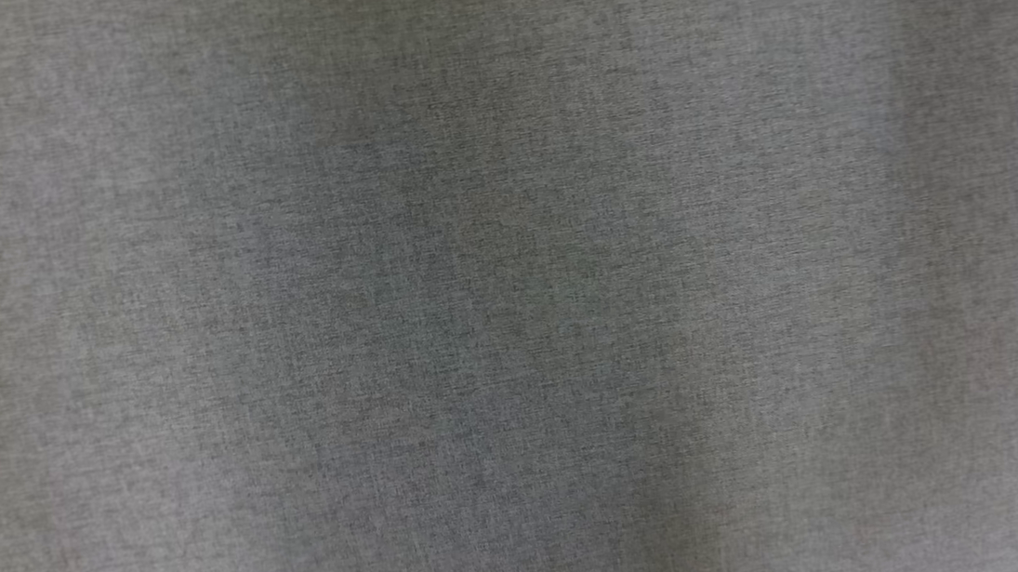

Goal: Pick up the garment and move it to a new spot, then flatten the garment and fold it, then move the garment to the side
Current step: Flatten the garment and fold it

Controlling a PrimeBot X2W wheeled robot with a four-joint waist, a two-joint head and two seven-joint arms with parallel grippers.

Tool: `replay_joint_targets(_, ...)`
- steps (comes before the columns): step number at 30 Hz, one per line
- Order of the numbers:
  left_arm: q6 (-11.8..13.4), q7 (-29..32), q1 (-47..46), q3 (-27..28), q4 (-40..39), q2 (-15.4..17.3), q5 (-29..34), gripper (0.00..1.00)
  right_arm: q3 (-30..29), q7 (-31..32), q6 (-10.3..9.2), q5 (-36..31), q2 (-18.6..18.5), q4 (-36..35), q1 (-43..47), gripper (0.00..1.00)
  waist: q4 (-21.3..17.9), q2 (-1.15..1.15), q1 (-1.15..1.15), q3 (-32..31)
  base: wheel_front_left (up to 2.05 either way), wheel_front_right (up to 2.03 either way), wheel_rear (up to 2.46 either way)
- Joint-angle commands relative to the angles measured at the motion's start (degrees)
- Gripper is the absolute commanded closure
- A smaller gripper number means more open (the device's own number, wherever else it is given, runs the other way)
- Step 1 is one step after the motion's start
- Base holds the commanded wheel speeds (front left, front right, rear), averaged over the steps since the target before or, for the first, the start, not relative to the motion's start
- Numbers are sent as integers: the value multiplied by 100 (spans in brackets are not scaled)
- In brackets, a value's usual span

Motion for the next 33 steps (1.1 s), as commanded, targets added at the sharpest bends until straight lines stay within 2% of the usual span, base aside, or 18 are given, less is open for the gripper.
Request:
replay_joint_targets(1,14,-73,123,-40,2,56,-73,100,38,-64,-17,45,-22,-40,126,100,-26,-1,-1,-8,0,0,0)
replay_joint_targets(6,14,-314,722,-171,-291,151,-358,100,254,-363,-17,286,-129,-294,840,100,-11,-1,-1,-315,0,0,0)
replay_joint_targets(12,72,-358,2086,126,-1098,363,-315,100,462,-609,-17,520,-241,-834,2171,100,-87,-1,-1,-929,0,0,0)
replay_joint_targets(18,534,-356,4006,652,-2338,626,-60,100,345,-737,-17,578,-292,-1492,3766,100,-184,-1,-1,-1423,0,0,0)
replay_joint_targets(23,933,-356,5551,683,-3177,649,236,100,94,-694,-17,524,-378,-2074,5156,100,-125,-1,-1,-1776,0,0,0)
replay_joint_targets(28,1141,-357,6811,741,-3730,539,358,100,-318,-543,-17,394,-381,-2754,6494,100,-60,-1,-1,-2038,0,0,0)
replay_joint_targets(33,1132,-358,7762,805,-3846,443,477,100,-815,-249,-17,144,-209,-3443,7777,100,-24,-1,-1,-2308,0,0,0)
